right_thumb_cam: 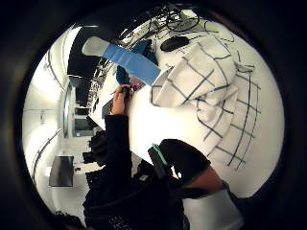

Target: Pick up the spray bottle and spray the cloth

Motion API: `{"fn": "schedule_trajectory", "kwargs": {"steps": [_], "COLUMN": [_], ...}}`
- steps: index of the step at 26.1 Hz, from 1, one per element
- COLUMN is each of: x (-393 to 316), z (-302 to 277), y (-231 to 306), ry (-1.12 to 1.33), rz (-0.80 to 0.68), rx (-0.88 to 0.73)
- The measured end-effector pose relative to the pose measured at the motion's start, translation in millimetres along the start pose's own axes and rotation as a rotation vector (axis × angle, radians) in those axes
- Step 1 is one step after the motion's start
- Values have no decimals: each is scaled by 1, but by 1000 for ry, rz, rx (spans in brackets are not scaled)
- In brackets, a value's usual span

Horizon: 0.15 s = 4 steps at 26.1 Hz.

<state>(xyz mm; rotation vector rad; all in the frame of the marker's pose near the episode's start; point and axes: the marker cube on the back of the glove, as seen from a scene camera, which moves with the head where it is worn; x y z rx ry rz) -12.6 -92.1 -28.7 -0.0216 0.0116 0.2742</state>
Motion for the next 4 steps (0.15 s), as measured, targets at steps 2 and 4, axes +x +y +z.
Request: {"fn": "schedule_trajectory", "kwargs": {"steps": [2, 4], "x": [1, 1], "z": [0, 0], "y": [4, 5], "ry": [-6, -8], "rz": [-4, -4], "rx": [-2, -5]}}
